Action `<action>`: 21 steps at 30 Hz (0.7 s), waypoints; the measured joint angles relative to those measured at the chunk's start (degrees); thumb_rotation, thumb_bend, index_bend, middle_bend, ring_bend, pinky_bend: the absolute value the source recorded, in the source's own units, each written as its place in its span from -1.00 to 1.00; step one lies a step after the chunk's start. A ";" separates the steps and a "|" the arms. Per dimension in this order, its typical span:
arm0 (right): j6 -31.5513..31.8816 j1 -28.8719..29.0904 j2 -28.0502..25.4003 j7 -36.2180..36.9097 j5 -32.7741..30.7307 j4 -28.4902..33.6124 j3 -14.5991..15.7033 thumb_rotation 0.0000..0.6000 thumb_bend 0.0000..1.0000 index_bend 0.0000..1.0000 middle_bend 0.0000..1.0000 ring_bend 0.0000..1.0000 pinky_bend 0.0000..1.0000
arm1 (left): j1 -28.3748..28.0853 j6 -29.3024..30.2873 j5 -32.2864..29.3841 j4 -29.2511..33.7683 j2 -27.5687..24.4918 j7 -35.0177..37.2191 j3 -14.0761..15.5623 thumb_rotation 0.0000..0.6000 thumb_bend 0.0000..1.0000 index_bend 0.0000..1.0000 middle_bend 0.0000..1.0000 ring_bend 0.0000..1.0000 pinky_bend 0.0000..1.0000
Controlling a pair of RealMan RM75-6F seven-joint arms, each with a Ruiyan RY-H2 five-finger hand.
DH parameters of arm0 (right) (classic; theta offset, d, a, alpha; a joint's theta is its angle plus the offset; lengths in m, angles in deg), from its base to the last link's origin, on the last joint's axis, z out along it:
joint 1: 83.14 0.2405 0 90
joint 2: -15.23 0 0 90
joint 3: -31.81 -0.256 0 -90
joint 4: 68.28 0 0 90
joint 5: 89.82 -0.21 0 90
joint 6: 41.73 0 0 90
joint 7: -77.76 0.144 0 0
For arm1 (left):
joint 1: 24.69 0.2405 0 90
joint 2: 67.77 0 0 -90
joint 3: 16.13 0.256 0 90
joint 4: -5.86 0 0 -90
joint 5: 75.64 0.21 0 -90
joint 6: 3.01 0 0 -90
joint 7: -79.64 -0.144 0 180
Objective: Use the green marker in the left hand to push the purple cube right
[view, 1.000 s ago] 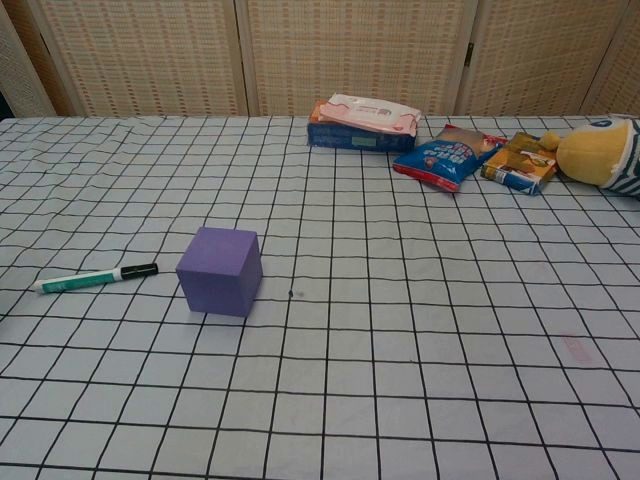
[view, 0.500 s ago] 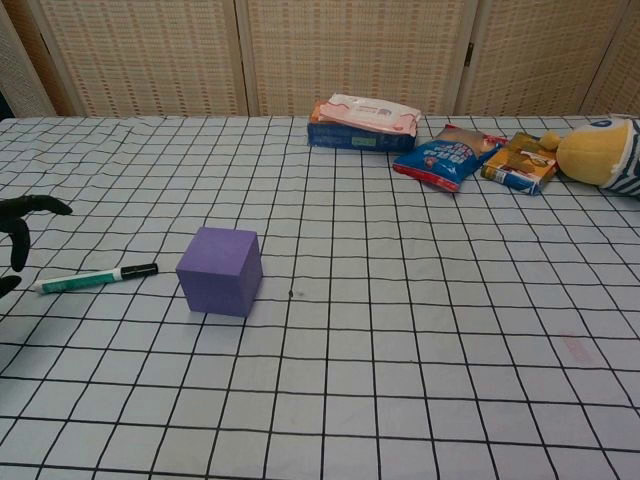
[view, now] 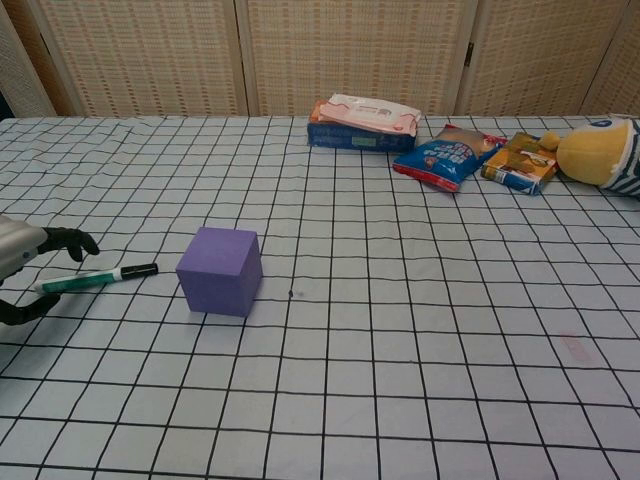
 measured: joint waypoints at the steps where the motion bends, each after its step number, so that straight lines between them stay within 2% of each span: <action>1: -0.01 -0.02 -0.11 0.08 0.16 0.10 0.12 0.77 -0.74 -1.00 -1.00 -1.00 -1.00 | -0.10 0.27 0.07 -0.48 0.37 -0.16 -0.04 1.00 -0.15 -0.50 -0.48 1.00 1.00; 9: 0.41 -0.26 -0.72 0.69 1.18 0.74 0.68 0.77 -0.75 -1.00 -1.00 -1.00 -1.00 | -1.17 -0.77 -1.78 -2.85 2.24 -1.43 -0.55 1.00 -0.15 -0.45 -0.34 1.00 1.00; 21: -0.14 -0.27 -1.56 0.82 1.37 1.46 1.12 0.77 -0.74 -1.00 -1.00 -1.00 -1.00 | -2.52 0.36 -1.57 -7.37 6.58 -5.91 -0.50 1.00 -0.16 -0.42 -0.34 1.00 1.00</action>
